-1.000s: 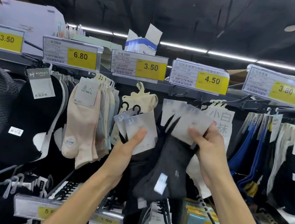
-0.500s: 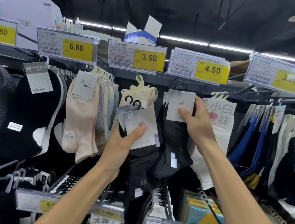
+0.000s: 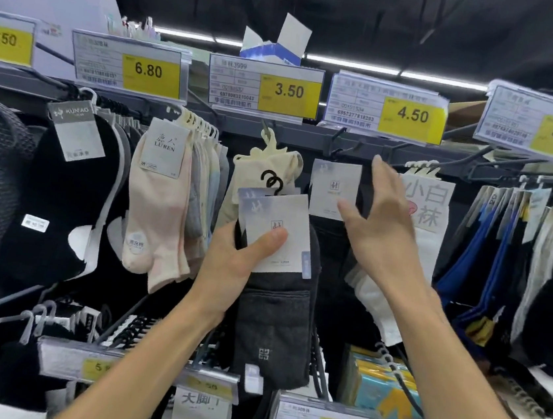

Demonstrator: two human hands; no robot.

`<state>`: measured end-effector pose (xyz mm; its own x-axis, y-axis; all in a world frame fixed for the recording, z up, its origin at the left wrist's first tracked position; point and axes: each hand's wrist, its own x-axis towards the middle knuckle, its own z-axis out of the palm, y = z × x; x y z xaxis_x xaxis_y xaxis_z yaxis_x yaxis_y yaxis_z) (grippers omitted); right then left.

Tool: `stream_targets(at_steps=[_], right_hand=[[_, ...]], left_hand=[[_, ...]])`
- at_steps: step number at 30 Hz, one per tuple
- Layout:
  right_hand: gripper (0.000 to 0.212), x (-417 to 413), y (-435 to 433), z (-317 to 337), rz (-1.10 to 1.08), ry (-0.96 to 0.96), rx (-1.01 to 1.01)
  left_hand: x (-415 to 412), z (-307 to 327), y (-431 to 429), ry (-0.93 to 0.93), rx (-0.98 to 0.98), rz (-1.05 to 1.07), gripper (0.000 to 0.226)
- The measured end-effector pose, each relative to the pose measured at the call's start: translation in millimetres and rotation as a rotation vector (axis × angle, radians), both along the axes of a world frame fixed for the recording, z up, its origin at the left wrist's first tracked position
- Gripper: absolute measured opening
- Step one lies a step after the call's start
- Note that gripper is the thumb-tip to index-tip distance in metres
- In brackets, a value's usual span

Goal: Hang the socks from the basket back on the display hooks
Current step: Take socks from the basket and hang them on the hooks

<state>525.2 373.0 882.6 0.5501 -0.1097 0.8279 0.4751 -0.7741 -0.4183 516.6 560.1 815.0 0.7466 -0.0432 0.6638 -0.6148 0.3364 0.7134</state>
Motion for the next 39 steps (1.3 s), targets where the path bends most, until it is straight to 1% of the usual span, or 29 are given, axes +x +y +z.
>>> stream_targets(at_steps=[1, 2, 3, 4, 5, 7, 9, 11, 13, 15, 16, 17, 19, 21, 25, 30, 33, 35, 37, 38, 39], right_hand=[[0.059, -14.4, 2.9, -4.9, 0.041, -0.087, 0.004], [0.049, -28.1, 5.7, -9.2, 0.136, -0.128, 0.034], [0.040, -40.4, 9.2, -12.4, 0.264, -0.110, 0.075], [0.035, -49.3, 12.9, -14.7, 0.385, -0.046, 0.105], [0.032, -55.5, 16.7, -16.2, 0.469, 0.031, 0.108], [0.034, -59.2, 20.7, -18.8, 0.535, 0.125, 0.060], [0.031, -59.2, 21.4, -19.9, 0.598, 0.146, 0.065], [0.028, -55.3, 16.6, -20.9, 0.665, 0.145, 0.112], [0.028, -48.8, 11.6, -20.5, 0.684, 0.124, 0.177], [0.028, -38.1, 4.3, -19.3, 0.656, 0.067, 0.312], [0.027, -31.8, -0.5, -18.0, 0.630, 0.034, 0.395], [0.025, -25.7, -5.6, -16.2, 0.595, 0.004, 0.461], [0.023, -14.6, -14.0, -11.8, 0.515, -0.053, 0.497], [0.025, -5.0, -17.1, -6.0, 0.436, -0.081, 0.457], [0.030, 14.4, -14.3, 5.1, 0.322, -0.100, 0.333], [0.032, 31.0, -6.6, 6.8, 0.405, -0.126, 0.239], [0.035, 39.8, -7.9, 5.1, 0.356, -0.101, 0.149], [0.042, 42.9, -9.5, 5.7, 0.325, -0.060, 0.145], [0.054, 39.4, -6.1, 5.1, 0.265, -0.015, 0.160], [0.059, 34.6, -2.7, 3.0, 0.205, -0.017, 0.182], [0.063, 26.8, 2.2, -1.8, 0.130, -0.060, 0.197]], left_hand=[[-0.4, -0.3, 0.0, -0.012, 0.000, 0.001, 0.014], [-1.4, -0.4, -0.6, -0.023, 0.004, 0.000, 0.013], [-2.8, 0.0, -1.7, -0.039, 0.013, 0.002, 0.014], [-4.3, 0.4, -3.2, -0.063, 0.030, 0.004, 0.016], [-5.2, 0.6, -4.9, -0.095, 0.054, 0.003, 0.017], [-7.3, 1.1, -8.5, -0.160, 0.099, 0.009, 0.019], [-8.3, 0.5, -11.0, -0.182, 0.136, 0.015, 0.019], [-7.9, -1.1, -12.4, -0.162, 0.170, 0.012, 0.019], [-4.7, -2.6, -13.0, -0.128, 0.208, 0.006, 0.025], [-0.1, -4.0, -12.8, -0.114, 0.255, 0.035, 0.044], [2.3, -4.7, -11.9, -0.108, 0.277, 0.050, 0.050], [4.4, -5.0, -11.1, -0.092, 0.288, 0.061, 0.048], [8.1, -5.5, -9.8, -0.070, 0.286, 0.085, 0.032], [9.6, -4.7, -9.8, -0.058, 0.280, 0.098, 0.025], [11.1, -3.1, -10.8, -0.045, 0.254, 0.111, 0.029], [14.7, -6.7, -6.9, -0.042, 0.250, 0.134, 0.029], [15.7, -6.9, -3.8, -0.040, 0.263, 0.147, 0.030], [15.9, -6.8, -1.1, -0.031, 0.268, 0.156, 0.032], [17.5, -4.9, 1.2, -0.008, 0.264, 0.189, 0.030], [19.2, -2.2, 2.0, 0.006, 0.242, 0.222, 0.026], [21.2, 1.5, 3.0, 0.017, 0.201, 0.265, 0.023]])
